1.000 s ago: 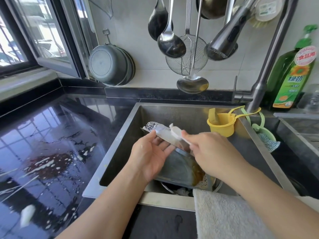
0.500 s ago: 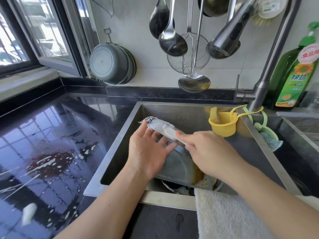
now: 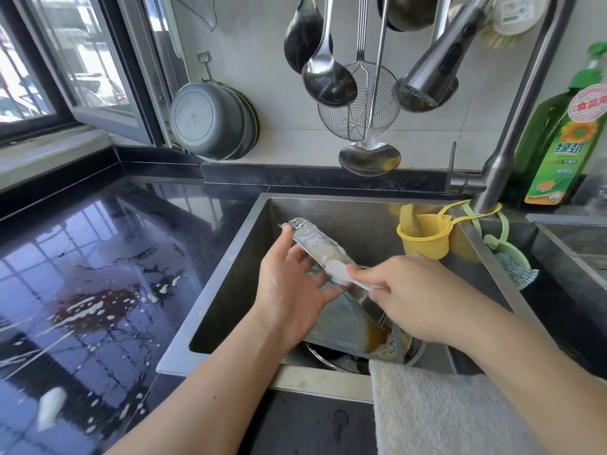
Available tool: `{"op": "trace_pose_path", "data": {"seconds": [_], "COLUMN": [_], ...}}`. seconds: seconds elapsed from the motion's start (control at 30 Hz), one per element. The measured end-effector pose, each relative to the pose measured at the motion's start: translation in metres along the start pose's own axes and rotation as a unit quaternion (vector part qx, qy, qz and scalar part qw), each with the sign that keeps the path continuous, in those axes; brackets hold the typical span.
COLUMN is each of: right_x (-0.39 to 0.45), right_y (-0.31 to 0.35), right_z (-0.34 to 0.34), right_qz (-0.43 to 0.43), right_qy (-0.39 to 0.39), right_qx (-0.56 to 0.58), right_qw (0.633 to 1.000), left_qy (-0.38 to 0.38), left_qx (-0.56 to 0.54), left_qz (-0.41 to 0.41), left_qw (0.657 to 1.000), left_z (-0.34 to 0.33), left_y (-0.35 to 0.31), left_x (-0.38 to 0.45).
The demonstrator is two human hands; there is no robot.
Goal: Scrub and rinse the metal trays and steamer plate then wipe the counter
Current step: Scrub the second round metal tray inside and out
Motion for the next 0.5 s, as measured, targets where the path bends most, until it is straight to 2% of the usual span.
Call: {"op": "trace_pose_path", "data": {"seconds": [0.17, 0.37, 0.43, 0.5], "right_x": [0.029, 0.003, 0.006, 0.018], "right_y": [0.018, -0.009, -0.013, -0.001], "right_z": [-0.002, -0.004, -0.002, -0.004], "right_qz": [0.015, 0.017, 0.01, 0.039], "right_qy": [-0.078, 0.042, 0.026, -0.032], "right_qx": [-0.018, 0.009, 0.01, -0.001], "right_qw": [0.997, 0.999, 1.0, 0.999], "left_qy": [0.013, 0.014, 0.003, -0.005], "left_qx": [0.037, -0.09, -0.085, -0.054], "left_qz": [0.038, 0.0, -0.01, -0.006], "left_qw": [0.999, 0.996, 0.996, 0.998], "left_z": [-0.002, 0.008, 0.007, 0.005], "left_y": [0.013, -0.006, -0.008, -0.004], "left_x": [0.003, 0.001, 0.0, 0.0]}}
Point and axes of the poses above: each hand's wrist, its own x-axis towards the middle knuckle, its own z-axis out of the back of the hand, y = z × x, the point moved 8 cm from there along x, towards the middle knuckle, and after that the axes turned 8 degrees about z, right-handed, at the moved point
